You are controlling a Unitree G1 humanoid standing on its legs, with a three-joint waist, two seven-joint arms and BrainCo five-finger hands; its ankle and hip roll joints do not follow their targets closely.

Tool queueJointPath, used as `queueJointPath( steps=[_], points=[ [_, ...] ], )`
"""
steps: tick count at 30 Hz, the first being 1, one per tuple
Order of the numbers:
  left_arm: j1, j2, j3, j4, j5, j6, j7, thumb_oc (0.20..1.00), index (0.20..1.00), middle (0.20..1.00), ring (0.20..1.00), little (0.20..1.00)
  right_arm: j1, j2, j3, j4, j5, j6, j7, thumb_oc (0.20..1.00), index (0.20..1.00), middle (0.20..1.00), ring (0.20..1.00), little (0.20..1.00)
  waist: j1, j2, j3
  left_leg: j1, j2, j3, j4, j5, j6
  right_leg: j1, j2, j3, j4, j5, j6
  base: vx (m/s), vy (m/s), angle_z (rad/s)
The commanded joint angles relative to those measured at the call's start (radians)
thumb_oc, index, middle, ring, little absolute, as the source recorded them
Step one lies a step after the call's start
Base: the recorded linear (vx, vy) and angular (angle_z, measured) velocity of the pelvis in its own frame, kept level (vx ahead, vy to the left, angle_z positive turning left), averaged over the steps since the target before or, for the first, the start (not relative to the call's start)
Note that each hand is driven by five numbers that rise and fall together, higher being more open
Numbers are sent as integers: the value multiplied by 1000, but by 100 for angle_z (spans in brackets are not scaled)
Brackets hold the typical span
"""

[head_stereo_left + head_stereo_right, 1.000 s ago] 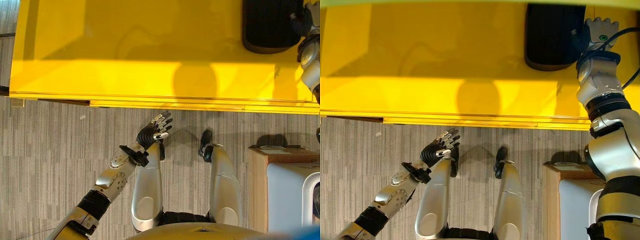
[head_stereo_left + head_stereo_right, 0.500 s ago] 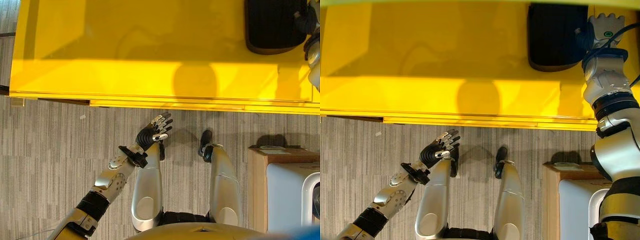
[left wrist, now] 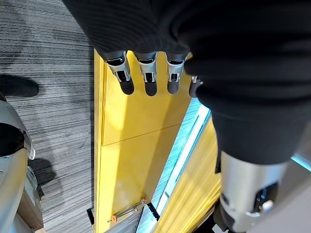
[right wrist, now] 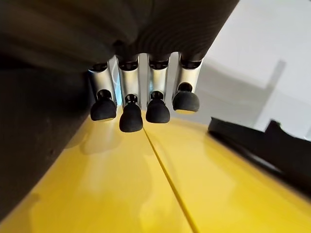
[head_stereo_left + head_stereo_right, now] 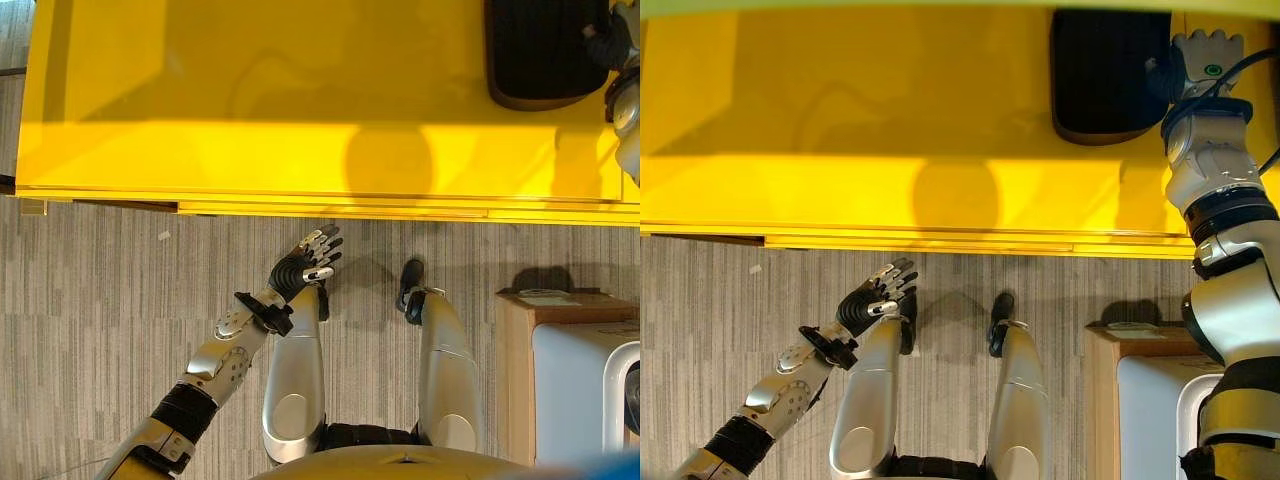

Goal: Move parts from the plastic box to the shelf.

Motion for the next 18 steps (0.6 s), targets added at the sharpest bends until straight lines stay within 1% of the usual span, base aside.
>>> queueJointPath(
  steps=[1, 7, 9, 11, 18],
  points=[
    [37, -7, -8, -86, 11, -44, -20, 1000, 1000, 1000, 1000, 1000, 56, -11, 11, 9, -14, 18, -11, 200, 200, 200, 200, 200, 3, 10, -33, 10, 46, 41, 12, -23, 32, 45, 4, -20, -14, -23, 22, 0, 0, 0],
    [30, -22, -9, -86, 12, -46, -8, 1000, 1000, 1000, 1000, 1000, 110, 5, -26, -17, -32, 24, -13, 200, 200, 200, 200, 200, -8, 10, -33, 16, 50, 50, 6, -22, 31, 48, 5, -17, -25, -21, 24, 0, 0, 0],
    [24, -22, -10, -81, 12, -46, -6, 1000, 1000, 1000, 1000, 1000, 117, 9, -30, -17, -10, 26, -17, 200, 200, 200, 200, 200, -10, 10, -33, 14, 50, 50, 8, -24, 32, 45, 6, -16, -25, -21, 24, 0, 0, 0],
    [20, -23, -9, -79, 6, -41, -2, 1000, 1000, 1000, 1000, 1000, 135, 14, -45, -29, -31, 24, -11, 200, 200, 200, 200, 200, -14, 12, -33, 20, 49, 54, 3, -23, 31, 50, 6, -14, -29, -21, 25, 0, 0, 0],
    [11, -28, -15, -69, 8, -51, 4, 1000, 1000, 1000, 1000, 1000, 146, 23, -46, -18, -39, 25, -26, 200, 200, 200, 200, 200, -18, 16, -33, 17, 50, 56, 5, -25, 33, 44, 5, -12, -25, -21, 24, 0, 0, 0]
  ],
)
